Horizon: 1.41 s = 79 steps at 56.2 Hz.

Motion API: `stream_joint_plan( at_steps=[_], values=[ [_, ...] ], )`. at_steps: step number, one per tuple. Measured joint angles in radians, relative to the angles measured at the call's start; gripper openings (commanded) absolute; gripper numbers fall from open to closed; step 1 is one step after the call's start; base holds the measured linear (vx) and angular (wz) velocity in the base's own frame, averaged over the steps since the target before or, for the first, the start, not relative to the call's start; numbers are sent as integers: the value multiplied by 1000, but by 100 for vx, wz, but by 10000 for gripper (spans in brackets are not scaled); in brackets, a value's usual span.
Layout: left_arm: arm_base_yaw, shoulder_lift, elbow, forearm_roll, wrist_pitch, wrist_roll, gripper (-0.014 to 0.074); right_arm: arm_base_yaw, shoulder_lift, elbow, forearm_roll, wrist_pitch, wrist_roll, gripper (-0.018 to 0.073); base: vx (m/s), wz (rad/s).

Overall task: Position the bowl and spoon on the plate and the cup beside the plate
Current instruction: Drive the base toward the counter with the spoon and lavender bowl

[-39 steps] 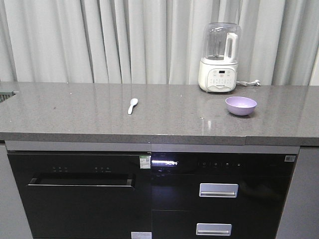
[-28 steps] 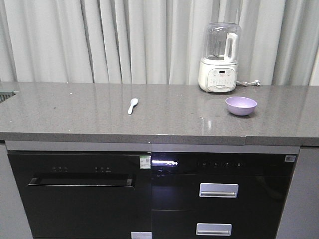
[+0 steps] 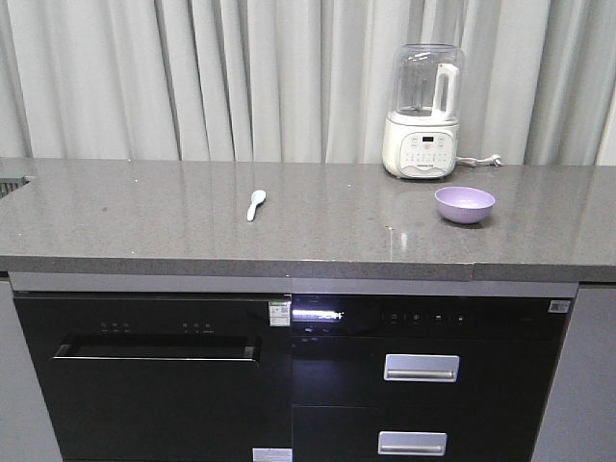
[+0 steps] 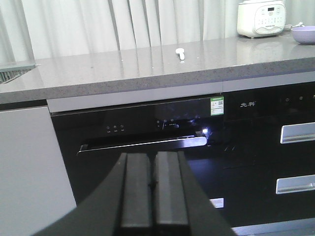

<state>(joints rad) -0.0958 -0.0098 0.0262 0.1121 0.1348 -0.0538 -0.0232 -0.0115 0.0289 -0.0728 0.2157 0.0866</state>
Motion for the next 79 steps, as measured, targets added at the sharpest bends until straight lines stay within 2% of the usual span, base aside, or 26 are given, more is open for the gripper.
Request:
stream_joint_plan(
  at_steps=[40,79],
  values=[
    [0,0,0,0,0,0,-6,0,0,0,0,0,0,-8,7,-14],
    [0,0,0,0,0,0,-6,0,0,0,0,0,0,-8,19,-32]
  ],
)
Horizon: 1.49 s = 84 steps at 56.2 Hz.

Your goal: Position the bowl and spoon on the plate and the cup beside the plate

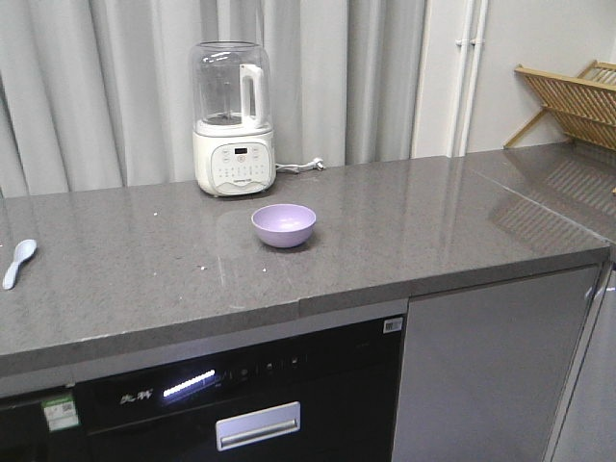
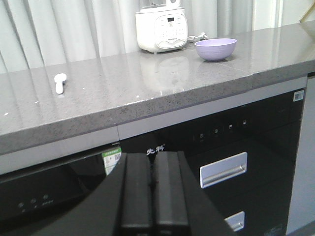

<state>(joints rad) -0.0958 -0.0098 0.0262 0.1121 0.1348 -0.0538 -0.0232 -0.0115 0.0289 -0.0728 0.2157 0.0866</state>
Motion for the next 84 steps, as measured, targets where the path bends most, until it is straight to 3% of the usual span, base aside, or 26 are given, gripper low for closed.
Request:
stream_joint_plan(
  at_steps=[55,84],
  values=[
    [0,0,0,0,0,0,-6,0,0,0,0,1,0,-8,38,31],
    [0,0,0,0,0,0,-6,0,0,0,0,0,0,-8,19,-2]
  ],
)
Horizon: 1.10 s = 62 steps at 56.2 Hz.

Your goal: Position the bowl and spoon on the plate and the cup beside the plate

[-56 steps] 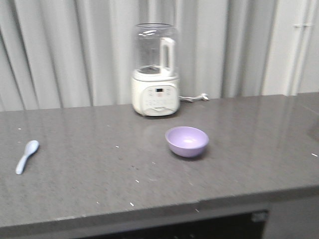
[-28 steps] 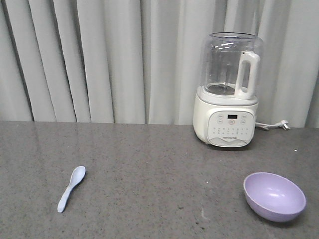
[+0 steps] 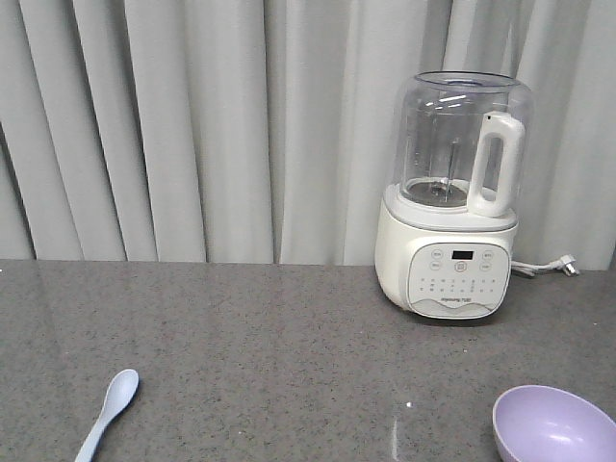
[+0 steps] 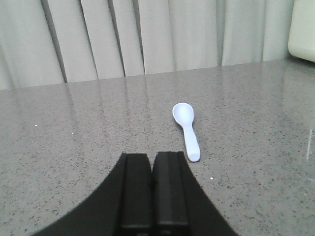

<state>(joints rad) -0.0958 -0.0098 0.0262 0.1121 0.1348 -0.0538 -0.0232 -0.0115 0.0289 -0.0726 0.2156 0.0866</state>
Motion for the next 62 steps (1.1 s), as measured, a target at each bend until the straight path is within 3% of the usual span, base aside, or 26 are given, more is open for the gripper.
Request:
stream_joint_plan(
  at_steps=[35,44,49,54,58,62],
  values=[
    [0,0,0,0,0,0,-6,0,0,0,0,0,0,-8,2,-2],
    [0,0,0,0,-52,-2,-6,0,0,2,0,-95,0,-8,0,0],
    [0,0,0,0,-208,-48,-6,0,0,3,0,-230,0,-8,0,0],
    [0,0,-41,1,-353,-142,-6,0,0,-31,0,-326,0,-8,0,0],
    [0,1,-146,3,-370,-222,-6,0,7,-142,0,-315,-8,-8,0,0],
    [0,46,-317,11,-337,-220,-6,0,66,-308,0,-297,-43,-8,0,0]
  ],
)
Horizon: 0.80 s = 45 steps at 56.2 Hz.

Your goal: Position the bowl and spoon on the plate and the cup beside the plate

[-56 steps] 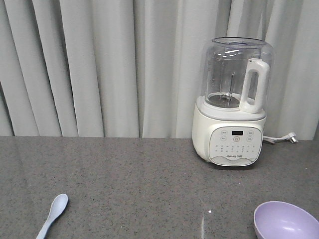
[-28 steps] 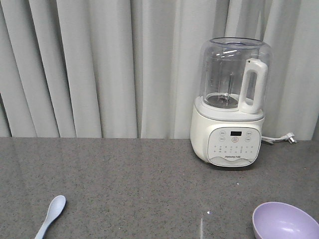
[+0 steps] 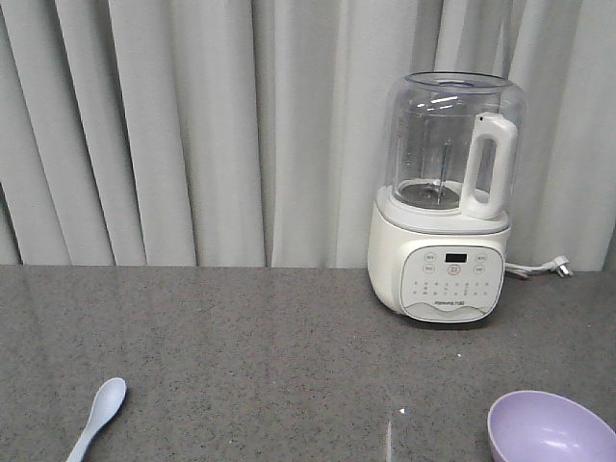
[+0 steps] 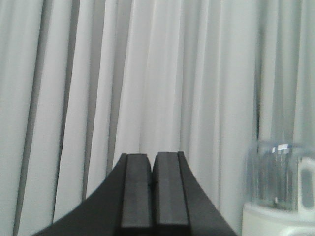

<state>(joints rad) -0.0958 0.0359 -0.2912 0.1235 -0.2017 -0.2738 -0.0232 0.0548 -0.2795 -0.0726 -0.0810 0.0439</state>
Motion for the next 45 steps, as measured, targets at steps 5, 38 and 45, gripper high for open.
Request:
stream_joint_plan(
  at_steps=[5,38,45],
  values=[
    [0,127,-231,14,64,63,-6,0,144,-198,0,9,-27,-8,0,0],
    [0,814,-552,18,293,130,242,0,784,-467,1,124,-29,205,0,0],
    [0,815,-552,18,292,130,452,0,784,-467,1,121,-29,438,0,0]
  ],
)
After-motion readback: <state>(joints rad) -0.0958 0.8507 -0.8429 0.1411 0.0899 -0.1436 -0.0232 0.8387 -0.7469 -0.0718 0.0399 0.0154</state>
